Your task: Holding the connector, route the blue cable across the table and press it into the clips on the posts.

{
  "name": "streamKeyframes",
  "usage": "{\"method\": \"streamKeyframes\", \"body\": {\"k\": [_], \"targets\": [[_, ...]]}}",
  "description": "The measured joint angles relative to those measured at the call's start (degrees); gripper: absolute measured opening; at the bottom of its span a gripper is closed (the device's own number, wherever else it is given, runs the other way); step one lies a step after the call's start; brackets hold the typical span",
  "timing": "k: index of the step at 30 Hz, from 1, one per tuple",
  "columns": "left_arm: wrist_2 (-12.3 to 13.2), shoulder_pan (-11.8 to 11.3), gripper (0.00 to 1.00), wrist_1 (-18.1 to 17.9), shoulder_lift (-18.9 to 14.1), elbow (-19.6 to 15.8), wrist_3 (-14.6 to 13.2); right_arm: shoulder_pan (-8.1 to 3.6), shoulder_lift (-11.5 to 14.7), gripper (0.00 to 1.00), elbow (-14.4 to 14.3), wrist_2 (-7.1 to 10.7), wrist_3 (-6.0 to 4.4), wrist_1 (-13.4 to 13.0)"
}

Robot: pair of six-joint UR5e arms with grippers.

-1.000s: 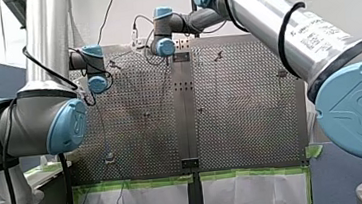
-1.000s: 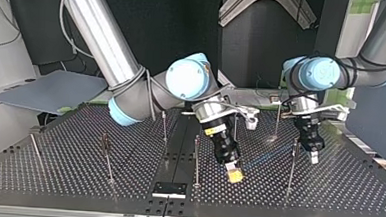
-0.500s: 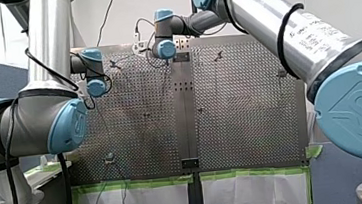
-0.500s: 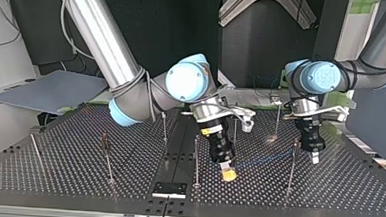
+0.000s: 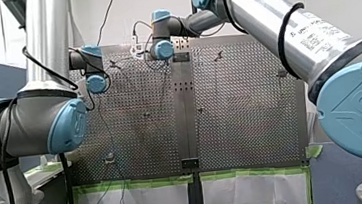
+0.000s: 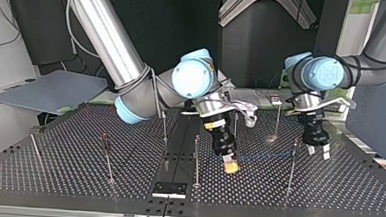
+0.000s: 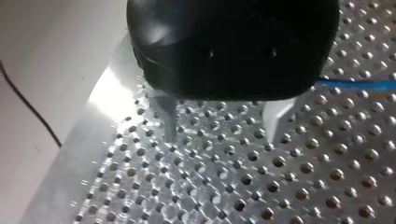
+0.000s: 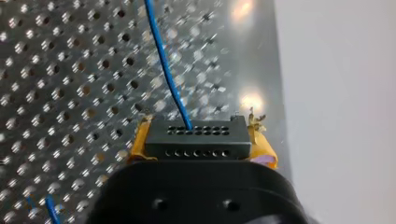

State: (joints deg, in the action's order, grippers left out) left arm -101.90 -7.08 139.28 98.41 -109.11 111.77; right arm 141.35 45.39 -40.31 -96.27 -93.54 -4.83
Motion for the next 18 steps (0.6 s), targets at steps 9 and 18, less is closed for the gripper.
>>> {"method": "streamKeyframes", "body": {"k": [9,18], "targets": [[1.1,0.6,1.00,4.4,-2.2,-1.0,-0.1,-0.16,-0.4,0.00,-1.7,-0.94,-0.25,0.5],[3.5,1.4,1.00,8.8,-6.0,-3.9,1.5,-0.22,-1.8,0.00,-2.0,-0.98,-0.16,1.2]]}}
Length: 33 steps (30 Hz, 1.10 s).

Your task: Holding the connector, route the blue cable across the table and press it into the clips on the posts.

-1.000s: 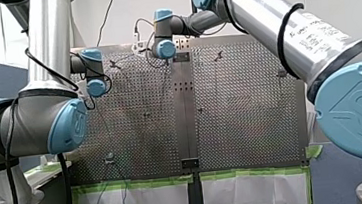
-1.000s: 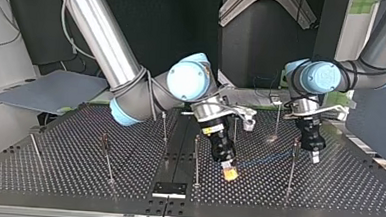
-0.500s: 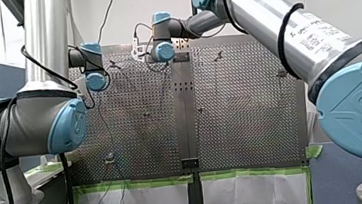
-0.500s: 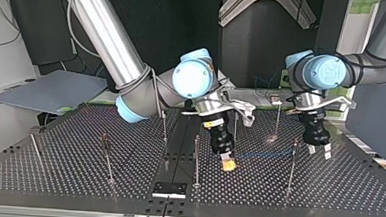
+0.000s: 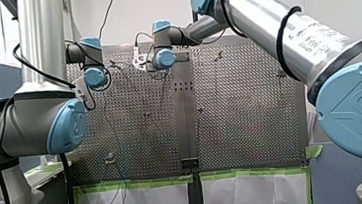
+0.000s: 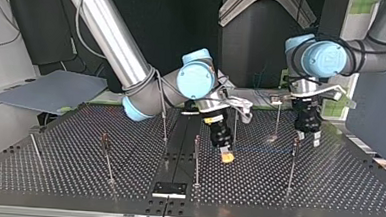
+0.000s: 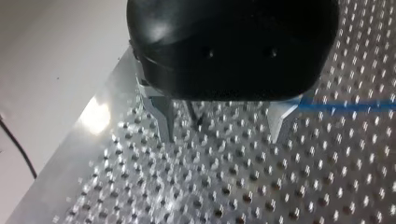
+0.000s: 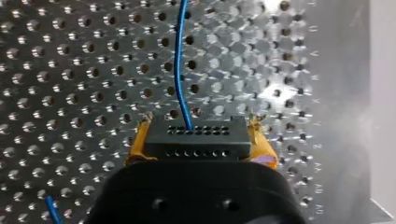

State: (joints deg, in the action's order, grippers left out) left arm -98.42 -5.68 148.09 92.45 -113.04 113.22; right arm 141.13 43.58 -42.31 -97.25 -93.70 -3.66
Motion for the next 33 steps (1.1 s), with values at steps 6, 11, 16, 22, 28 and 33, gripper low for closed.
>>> {"method": "streamKeyframes", "body": {"k": [6,11,16,22,28,33], "targets": [[0.7,0.3,1.00,3.4,-2.7,-1.3,0.1,-0.13,-0.4,0.00,-0.2,0.01,0.00,0.0],[0.8,0.7,1.00,5.9,-5.0,-2.3,-0.7,-0.18,-0.4,0.00,-0.2,0.03,0.00,0.1],[1.0,1.1,1.00,8.6,-7.6,-2.8,-2.7,-0.19,-0.4,0.00,-0.3,0.04,-0.04,0.2],[2.5,2.0,1.00,11.7,-10.7,-2.8,-5.6,-0.20,-0.5,0.00,-0.3,0.04,-0.15,0.2],[4.6,3.3,1.00,14.8,-12.9,-2.8,-8.7,-0.28,-0.5,0.00,-0.3,0.04,-0.18,0.3],[5.2,4.3,1.00,17.3,-13.4,-2.8,-11.2,-0.43,-0.5,0.00,-0.3,0.08,-0.18,0.3]]}}
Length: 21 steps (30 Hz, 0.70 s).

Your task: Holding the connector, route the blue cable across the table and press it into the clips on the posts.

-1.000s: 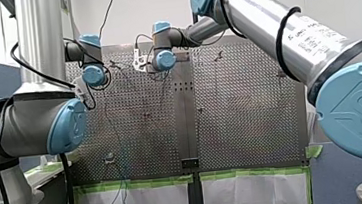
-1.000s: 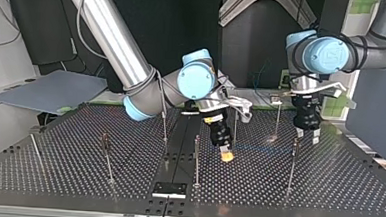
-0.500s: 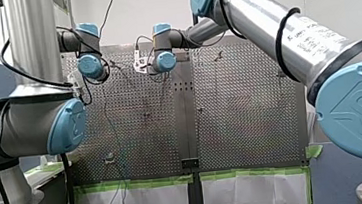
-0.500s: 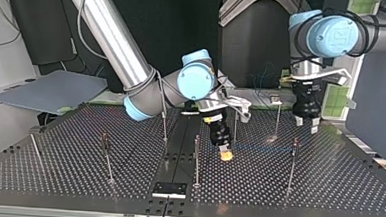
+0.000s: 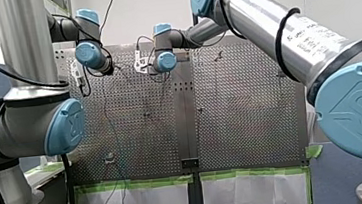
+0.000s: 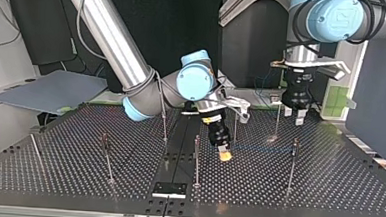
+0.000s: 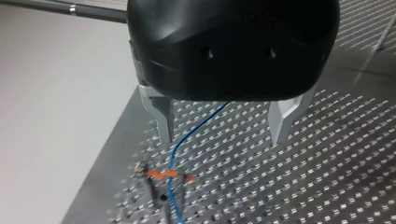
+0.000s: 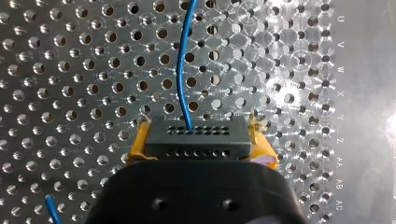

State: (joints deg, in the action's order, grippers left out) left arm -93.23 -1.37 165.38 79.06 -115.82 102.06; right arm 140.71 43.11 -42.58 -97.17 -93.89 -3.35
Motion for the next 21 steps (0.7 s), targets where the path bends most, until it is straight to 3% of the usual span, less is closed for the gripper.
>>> {"method": "streamKeyframes", "body": {"k": [4,11,21], "targets": [[1.0,0.9,1.00,1.1,0.4,0.5,-1.8,-0.10,0.0,0.00,0.0,0.04,0.00,0.1],[1.5,2.7,1.00,-0.4,2.8,3.0,-4.5,-0.28,-0.1,0.00,0.0,0.10,0.05,0.1],[-1.7,4.6,1.00,-3.6,5.9,7.4,-4.8,-0.46,-0.1,0.00,0.0,0.14,0.11,0.2]]}}
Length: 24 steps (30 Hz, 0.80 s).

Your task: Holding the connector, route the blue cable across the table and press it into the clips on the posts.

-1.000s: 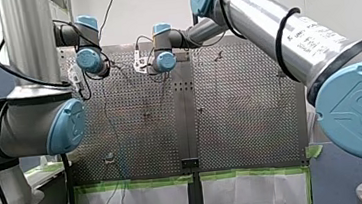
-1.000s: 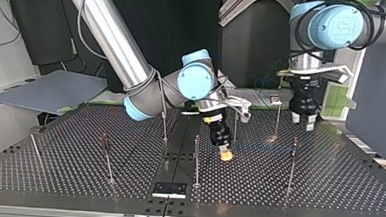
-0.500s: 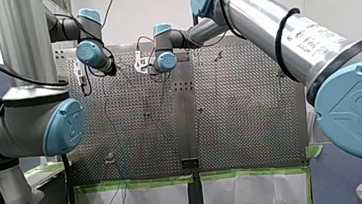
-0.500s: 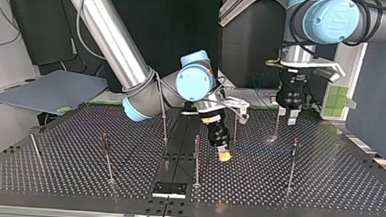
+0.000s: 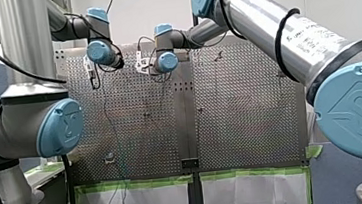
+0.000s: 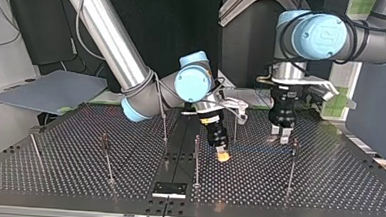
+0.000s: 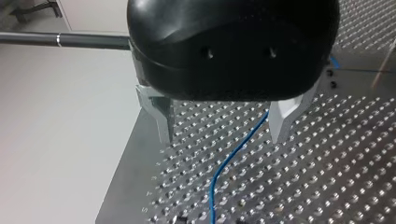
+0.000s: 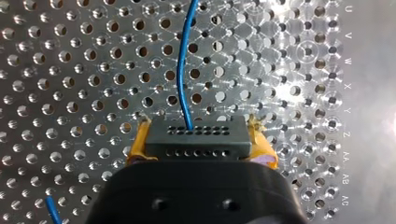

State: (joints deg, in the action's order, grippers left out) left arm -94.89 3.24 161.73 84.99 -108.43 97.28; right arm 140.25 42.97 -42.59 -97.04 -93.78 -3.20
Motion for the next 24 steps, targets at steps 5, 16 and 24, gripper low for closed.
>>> {"method": "streamKeyframes", "body": {"k": [5,16,24], "targets": [[-1.4,0.4,1.00,-0.3,2.2,2.2,-0.1,-0.02,-0.1,0.00,0.0,0.00,0.12,0.0],[-3.9,0.8,1.00,-1.0,7.0,6.8,-0.8,-0.52,-0.2,0.00,-0.2,0.09,0.24,0.1],[-3.9,0.8,1.00,-2.9,9.6,8.3,-0.6,-0.86,-0.2,0.00,-0.2,0.09,0.31,0.3]]}}
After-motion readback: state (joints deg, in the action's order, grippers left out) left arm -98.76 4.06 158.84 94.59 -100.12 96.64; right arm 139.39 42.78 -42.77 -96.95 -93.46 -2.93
